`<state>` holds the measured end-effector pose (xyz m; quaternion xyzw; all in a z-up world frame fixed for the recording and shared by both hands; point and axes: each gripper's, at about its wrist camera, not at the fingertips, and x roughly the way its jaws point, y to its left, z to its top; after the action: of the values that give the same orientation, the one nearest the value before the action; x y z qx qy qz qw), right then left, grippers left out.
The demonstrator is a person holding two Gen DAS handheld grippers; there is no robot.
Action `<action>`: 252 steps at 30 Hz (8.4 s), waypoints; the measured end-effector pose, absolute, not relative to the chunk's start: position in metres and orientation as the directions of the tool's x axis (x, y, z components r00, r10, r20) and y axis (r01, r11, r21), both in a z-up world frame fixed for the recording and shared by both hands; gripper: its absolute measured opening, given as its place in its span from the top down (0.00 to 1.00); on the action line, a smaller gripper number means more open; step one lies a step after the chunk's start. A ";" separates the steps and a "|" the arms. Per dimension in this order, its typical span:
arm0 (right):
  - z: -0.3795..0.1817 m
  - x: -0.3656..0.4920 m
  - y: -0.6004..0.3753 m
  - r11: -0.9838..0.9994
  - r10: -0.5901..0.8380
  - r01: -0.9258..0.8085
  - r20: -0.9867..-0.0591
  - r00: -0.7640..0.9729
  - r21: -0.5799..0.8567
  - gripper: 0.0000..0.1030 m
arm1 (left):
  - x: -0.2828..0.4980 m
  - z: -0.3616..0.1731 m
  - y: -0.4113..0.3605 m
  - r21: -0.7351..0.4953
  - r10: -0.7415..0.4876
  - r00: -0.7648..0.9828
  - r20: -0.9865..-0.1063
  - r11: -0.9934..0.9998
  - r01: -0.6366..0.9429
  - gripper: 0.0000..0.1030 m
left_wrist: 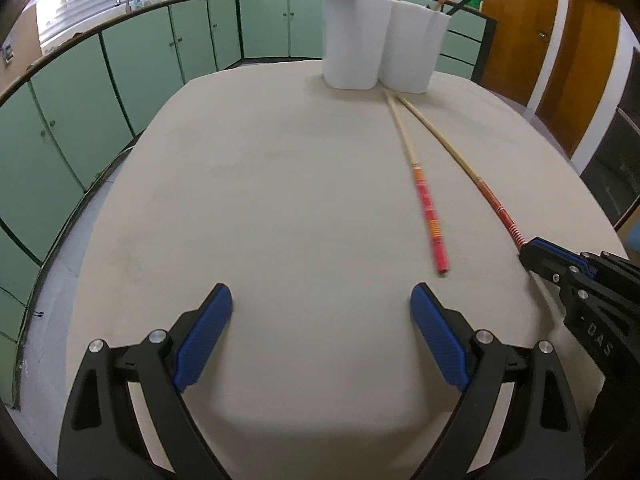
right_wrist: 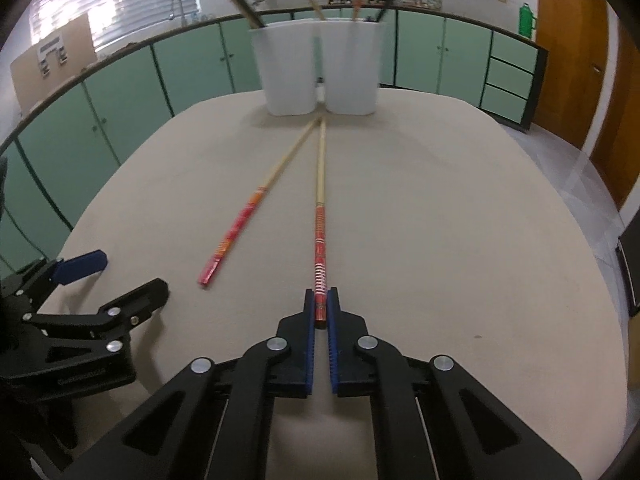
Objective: Organize utensils
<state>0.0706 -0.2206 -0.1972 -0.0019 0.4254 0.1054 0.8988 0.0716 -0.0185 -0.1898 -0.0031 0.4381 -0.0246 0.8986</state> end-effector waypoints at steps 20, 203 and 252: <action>-0.200 0.077 -0.261 0.988 0.143 -0.133 -0.765 0.627 0.075 0.94 | 0.088 -0.191 -0.058 -0.019 -0.076 0.628 -0.774 0.995 0.097 0.47; -0.199 0.049 -0.269 0.979 0.201 -0.142 -0.760 0.618 0.143 0.94 | 0.057 -0.185 -0.047 -0.115 -0.197 0.622 -0.758 0.979 0.170 0.95; 0.091 0.152 -0.284 0.910 0.415 -0.381 -0.341 0.844 0.166 0.95 | 0.109 0.072 -0.048 -0.017 -0.280 0.907 -0.314 0.957 0.289 0.95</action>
<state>0.1520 -0.2842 0.0909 0.0457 0.1875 0.2075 0.9590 0.1093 -0.0478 0.0719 0.0148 0.1588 -0.1456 0.9764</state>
